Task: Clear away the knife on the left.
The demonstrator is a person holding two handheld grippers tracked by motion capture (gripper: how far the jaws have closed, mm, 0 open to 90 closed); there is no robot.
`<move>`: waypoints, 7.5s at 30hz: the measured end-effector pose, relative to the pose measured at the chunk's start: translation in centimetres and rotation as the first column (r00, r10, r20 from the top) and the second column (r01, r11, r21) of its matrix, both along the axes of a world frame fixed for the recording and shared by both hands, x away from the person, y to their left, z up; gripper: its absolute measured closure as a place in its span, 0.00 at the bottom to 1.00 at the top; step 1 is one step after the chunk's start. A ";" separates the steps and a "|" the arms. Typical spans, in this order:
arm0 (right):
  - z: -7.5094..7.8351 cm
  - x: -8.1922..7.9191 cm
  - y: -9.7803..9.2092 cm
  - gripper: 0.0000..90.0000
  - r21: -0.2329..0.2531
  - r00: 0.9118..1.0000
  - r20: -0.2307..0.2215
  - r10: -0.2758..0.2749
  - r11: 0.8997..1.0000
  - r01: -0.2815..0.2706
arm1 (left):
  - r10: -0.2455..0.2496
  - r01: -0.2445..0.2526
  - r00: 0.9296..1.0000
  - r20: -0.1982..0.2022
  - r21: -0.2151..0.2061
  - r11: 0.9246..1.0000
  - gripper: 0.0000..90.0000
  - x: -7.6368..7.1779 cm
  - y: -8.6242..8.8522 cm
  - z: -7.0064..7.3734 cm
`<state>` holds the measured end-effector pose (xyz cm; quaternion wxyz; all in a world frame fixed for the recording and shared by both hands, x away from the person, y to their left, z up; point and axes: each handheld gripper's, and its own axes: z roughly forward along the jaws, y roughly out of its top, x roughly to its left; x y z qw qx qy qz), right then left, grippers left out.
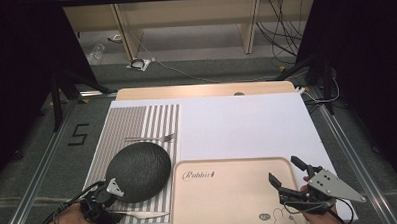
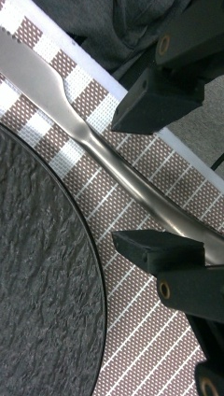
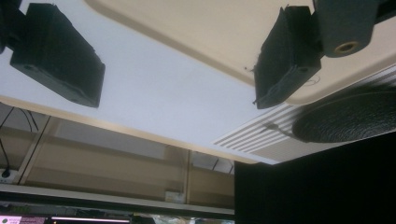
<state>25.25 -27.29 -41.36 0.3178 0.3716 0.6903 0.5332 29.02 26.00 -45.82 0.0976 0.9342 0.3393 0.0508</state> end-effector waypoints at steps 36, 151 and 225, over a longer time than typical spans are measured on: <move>-0.1 0.1 0.0 0.19 -0.007 1.000 -0.005 0.005 1.000 -0.005 | -0.161 0.166 0.984 -0.079 0.062 0.984 0.82 0.3 -1.3 -0.2; 0.0 0.0 0.0 0.19 -0.004 1.000 0.019 0.021 1.000 -0.020 | -0.289 0.287 0.957 0.011 -0.133 0.949 0.88 0.1 -18.8 4.0; 0.1 -0.1 0.2 0.20 -0.020 0.999 0.023 0.031 0.999 -0.030 | -0.330 0.330 0.943 0.037 -0.227 0.916 0.95 -1.9 -22.6 1.1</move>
